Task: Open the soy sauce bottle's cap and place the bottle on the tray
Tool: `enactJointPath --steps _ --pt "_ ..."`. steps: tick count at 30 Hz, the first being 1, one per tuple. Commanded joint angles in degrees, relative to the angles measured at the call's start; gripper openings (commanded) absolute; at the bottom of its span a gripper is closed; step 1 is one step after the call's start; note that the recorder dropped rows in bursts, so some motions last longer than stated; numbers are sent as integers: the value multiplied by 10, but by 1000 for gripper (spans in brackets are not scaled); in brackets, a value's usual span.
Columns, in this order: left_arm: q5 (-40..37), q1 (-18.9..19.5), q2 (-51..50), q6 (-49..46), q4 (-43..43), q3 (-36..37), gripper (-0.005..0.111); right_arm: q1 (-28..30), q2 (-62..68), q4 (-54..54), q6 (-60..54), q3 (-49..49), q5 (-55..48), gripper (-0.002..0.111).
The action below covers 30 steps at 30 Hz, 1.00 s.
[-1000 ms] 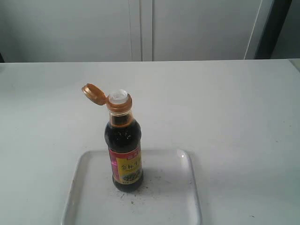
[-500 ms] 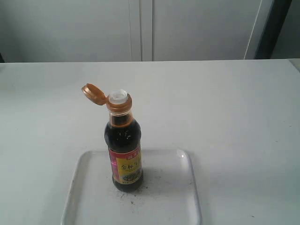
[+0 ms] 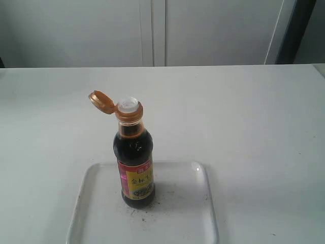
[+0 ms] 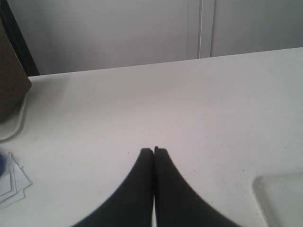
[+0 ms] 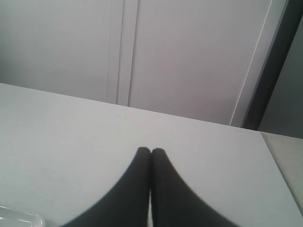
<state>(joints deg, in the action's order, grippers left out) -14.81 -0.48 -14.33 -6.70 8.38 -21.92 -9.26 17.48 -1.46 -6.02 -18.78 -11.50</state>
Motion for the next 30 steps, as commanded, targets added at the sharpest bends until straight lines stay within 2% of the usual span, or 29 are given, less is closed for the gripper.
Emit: enactJointPath --steps 1,19,30 --pt "0 -2 22 82 -65 22 0 3 -3 -3 2 1 9 0" --pt "1 -2 143 82 -62 172 0 3 -3 -3 2 1 9 0" --pt "18 -2 143 82 -44 219 0 3 -3 -3 2 1 9 0"
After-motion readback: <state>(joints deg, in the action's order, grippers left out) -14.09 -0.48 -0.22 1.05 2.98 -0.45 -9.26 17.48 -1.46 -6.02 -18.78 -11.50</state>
